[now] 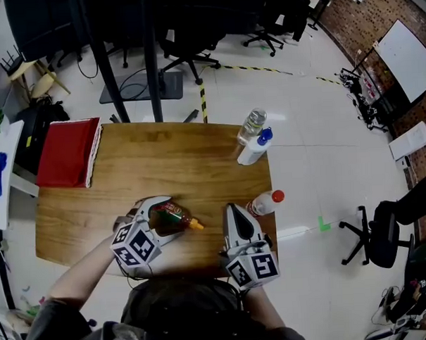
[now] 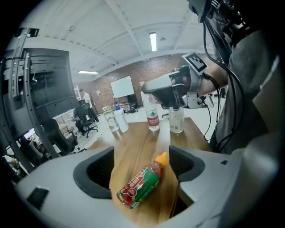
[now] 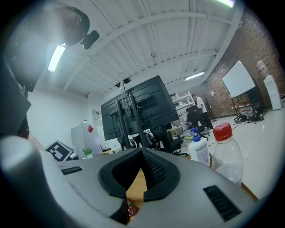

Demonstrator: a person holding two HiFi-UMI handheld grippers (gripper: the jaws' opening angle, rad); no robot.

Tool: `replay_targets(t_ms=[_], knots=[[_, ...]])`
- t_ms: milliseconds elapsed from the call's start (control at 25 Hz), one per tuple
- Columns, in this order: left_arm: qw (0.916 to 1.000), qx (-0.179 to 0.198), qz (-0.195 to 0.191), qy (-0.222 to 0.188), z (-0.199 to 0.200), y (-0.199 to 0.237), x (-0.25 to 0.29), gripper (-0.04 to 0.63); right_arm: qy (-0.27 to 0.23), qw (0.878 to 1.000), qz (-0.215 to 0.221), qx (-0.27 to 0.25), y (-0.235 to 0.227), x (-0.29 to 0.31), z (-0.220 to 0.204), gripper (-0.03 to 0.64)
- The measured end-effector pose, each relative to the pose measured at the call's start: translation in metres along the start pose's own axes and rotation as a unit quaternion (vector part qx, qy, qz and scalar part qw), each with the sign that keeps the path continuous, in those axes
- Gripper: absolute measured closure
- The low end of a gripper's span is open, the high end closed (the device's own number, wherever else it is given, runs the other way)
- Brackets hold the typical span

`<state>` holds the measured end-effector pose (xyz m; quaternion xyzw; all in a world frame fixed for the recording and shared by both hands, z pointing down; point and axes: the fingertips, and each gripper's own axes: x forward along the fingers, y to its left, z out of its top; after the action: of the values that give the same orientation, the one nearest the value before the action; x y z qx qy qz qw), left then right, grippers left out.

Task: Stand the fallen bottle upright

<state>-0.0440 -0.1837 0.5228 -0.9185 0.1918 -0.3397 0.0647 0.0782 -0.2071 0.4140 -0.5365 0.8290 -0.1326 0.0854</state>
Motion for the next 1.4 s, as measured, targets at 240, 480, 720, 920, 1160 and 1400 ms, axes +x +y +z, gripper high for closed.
replay_targets(t_ms=[240,480,720,920,1160,1400], knots=[[0.9914,0.105,-0.052,0.058,-0.013,-0.012,0.017,0.153,0.004,1.000,0.003,0.006,-0.002,0.001,-0.005,0.618],[0.9693,0.188,-0.110,0.115,-0.030,-0.022,0.037,0.112,0.006,1.000,0.004,0.015,-0.002,0.004,-0.009,0.618],[0.9463,0.217,-0.170,0.168,-0.055,-0.036,0.055,0.098,0.012,1.000,0.003,0.018,-0.003,0.007,-0.014,0.618],[0.9313,0.233,-0.204,0.191,-0.070,-0.042,0.068,0.098,0.013,1.000,-0.001,0.021,-0.006,0.006,-0.019,0.618],[0.9232,0.227,-0.233,0.205,-0.072,-0.042,0.081,0.098,0.014,1.000,-0.008,0.027,-0.014,0.010,-0.020,0.618],[0.9007,0.242,-0.273,0.235,-0.081,-0.050,0.088,0.098,0.020,0.999,-0.011,0.031,-0.017,0.010,-0.025,0.618]])
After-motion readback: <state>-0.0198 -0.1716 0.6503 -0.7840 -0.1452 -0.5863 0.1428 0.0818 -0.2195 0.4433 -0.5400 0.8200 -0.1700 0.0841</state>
